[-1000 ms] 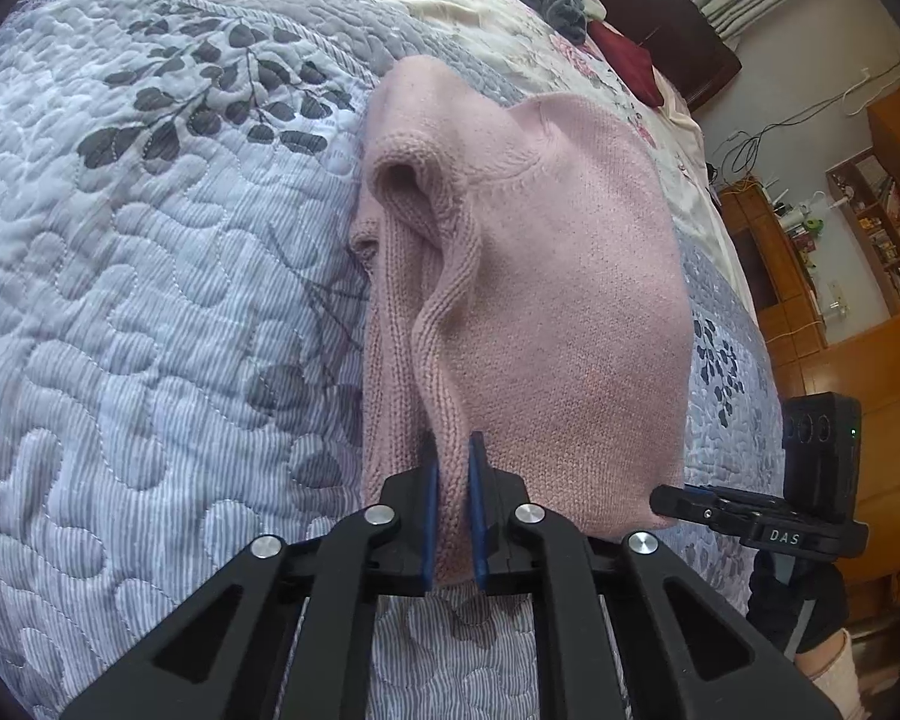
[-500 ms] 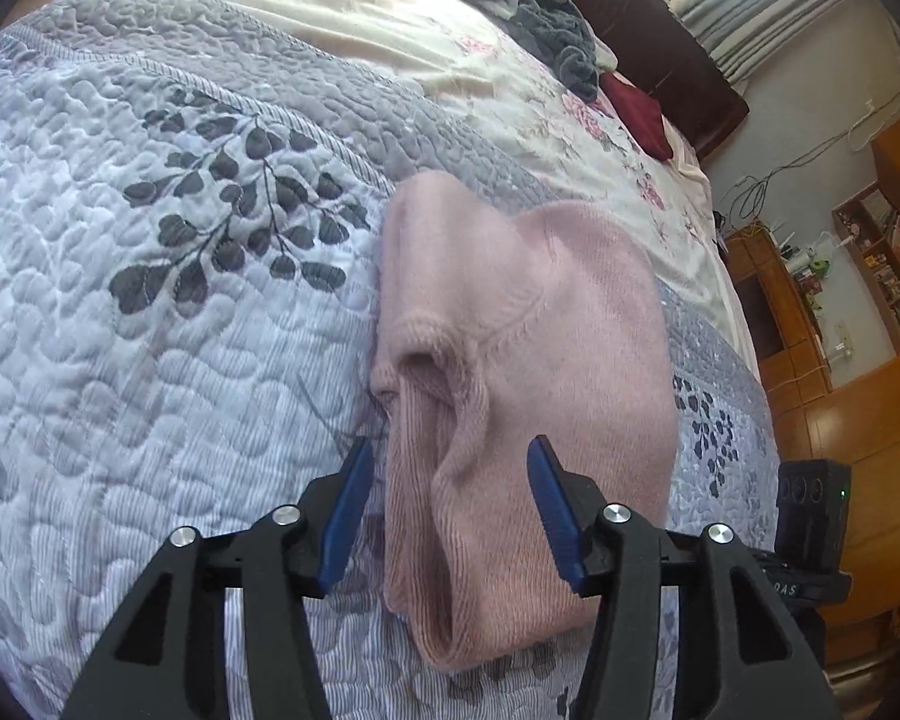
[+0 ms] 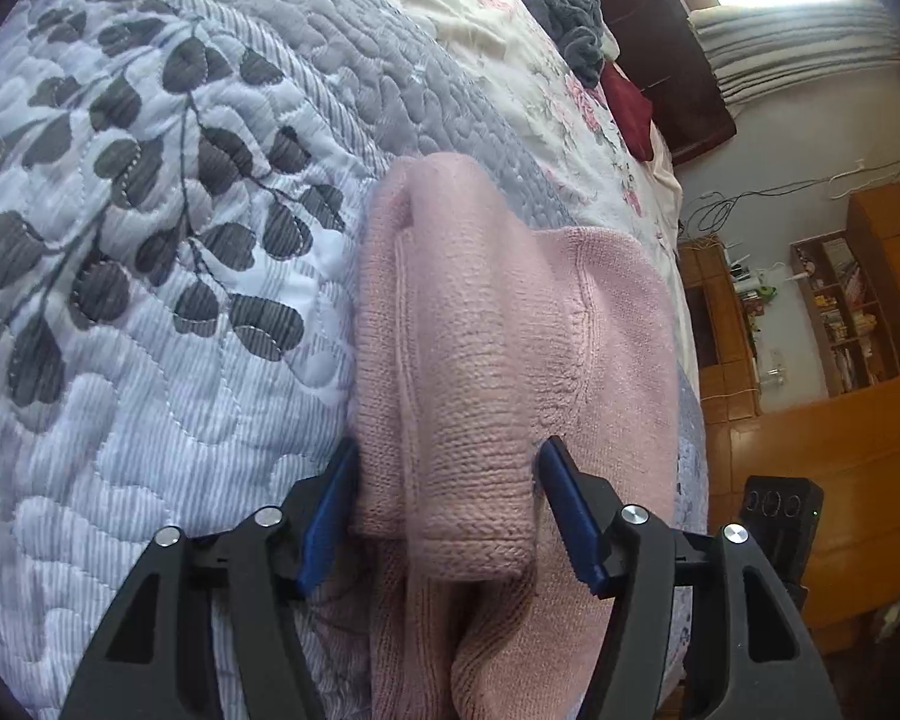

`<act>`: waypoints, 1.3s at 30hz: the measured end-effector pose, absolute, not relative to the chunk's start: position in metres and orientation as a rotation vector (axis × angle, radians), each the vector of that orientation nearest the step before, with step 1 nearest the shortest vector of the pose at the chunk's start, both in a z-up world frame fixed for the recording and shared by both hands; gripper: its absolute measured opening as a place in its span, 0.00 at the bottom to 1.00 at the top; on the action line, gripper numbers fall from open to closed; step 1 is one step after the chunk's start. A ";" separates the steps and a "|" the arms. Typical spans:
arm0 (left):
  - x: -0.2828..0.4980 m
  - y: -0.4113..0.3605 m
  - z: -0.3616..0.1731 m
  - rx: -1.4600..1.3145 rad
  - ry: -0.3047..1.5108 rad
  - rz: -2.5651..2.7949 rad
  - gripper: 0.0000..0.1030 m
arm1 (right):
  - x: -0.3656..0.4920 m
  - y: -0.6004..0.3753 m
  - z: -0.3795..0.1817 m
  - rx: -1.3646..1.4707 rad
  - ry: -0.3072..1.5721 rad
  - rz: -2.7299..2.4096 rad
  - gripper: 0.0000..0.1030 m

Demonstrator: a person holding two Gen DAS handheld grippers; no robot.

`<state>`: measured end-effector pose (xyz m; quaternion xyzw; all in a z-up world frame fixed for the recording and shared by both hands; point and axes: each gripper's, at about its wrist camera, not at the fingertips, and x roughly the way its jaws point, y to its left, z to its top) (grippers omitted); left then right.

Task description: Fold small clothes

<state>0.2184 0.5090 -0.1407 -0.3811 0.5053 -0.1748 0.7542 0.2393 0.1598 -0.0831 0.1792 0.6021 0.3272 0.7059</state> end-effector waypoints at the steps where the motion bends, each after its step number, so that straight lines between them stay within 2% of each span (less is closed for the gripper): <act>1: 0.219 0.508 -0.144 -0.839 1.098 -0.405 0.65 | 0.242 0.158 -0.085 0.409 1.342 0.730 0.67; 6: 0.226 0.497 -0.151 -0.845 1.104 -0.490 0.69 | 0.256 0.160 -0.102 0.483 1.357 0.744 0.75; 10: 0.230 0.481 -0.154 -0.820 1.120 -0.539 0.68 | 0.265 0.170 -0.116 0.513 1.374 0.756 0.87; 12: 0.230 0.475 -0.155 -0.812 1.113 -0.549 0.57 | 0.267 0.173 -0.120 0.532 1.371 0.747 0.86; 14: 0.228 0.475 -0.157 -0.844 1.101 -0.555 0.53 | 0.265 0.172 -0.120 0.539 1.351 0.753 0.70; 17: 0.221 0.474 -0.153 -0.860 1.072 -0.565 0.50 | 0.261 0.162 -0.112 0.559 1.325 0.785 0.55; 23: 0.200 0.446 -0.131 -0.883 1.017 -0.627 0.48 | 0.234 0.133 -0.080 0.557 1.270 0.811 0.53; 32: 0.144 0.353 -0.085 -0.819 0.961 -0.759 0.48 | 0.157 0.025 -0.024 0.521 1.203 0.785 0.53; 39: 0.104 0.297 -0.093 -0.766 0.981 -0.754 0.49 | 0.112 -0.033 -0.039 0.532 1.226 0.728 0.53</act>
